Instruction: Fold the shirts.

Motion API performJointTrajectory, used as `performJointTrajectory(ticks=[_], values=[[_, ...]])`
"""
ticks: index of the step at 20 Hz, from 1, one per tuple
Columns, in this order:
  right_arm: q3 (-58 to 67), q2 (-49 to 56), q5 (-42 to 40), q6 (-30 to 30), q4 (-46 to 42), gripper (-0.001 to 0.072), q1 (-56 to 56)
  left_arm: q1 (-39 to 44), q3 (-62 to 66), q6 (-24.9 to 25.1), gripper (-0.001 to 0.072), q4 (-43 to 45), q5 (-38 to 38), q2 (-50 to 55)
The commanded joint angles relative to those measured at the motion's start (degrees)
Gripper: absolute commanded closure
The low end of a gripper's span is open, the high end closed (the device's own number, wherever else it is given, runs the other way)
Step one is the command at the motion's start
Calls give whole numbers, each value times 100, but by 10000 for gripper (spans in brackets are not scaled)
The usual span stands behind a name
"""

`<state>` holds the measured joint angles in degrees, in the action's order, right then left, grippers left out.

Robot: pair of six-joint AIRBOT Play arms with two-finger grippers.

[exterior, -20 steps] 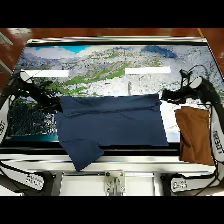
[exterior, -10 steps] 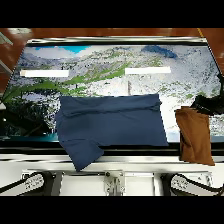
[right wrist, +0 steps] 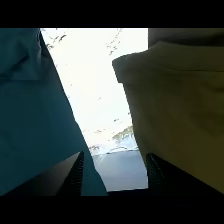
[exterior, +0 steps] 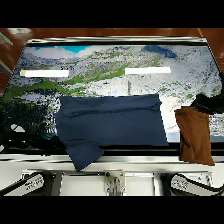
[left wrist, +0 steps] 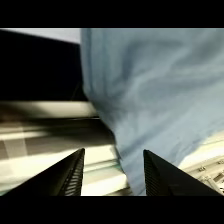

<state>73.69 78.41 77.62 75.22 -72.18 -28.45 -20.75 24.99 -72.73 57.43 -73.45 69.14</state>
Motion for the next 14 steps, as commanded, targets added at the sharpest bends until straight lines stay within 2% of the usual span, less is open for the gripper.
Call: performJointTrajectory(ticks=[1, 5, 7, 8, 11, 14], values=[[-2, 144, 68, 55, 7, 195, 7, 223, -153, 28, 255, -74, 367, 201], [-144, 201, 72, 59, 4, 195, 7, 417, -155, 26, 260, -249, 616, 345], [-341, 203, 79, 59, -50, 173, 7, 542, -155, 26, 449, -466, 706, 404], [-501, 203, 98, 59, -92, 37, 4, 610, -155, 26, 458, -501, 704, 435], [-1174, 201, 330, 28, -243, 37, 4, 721, -153, 33, 665, -501, 688, 470], [-1917, 201, 645, -393, 98, 38, 4, 721, -151, 203, 665, -496, 549, 455]])
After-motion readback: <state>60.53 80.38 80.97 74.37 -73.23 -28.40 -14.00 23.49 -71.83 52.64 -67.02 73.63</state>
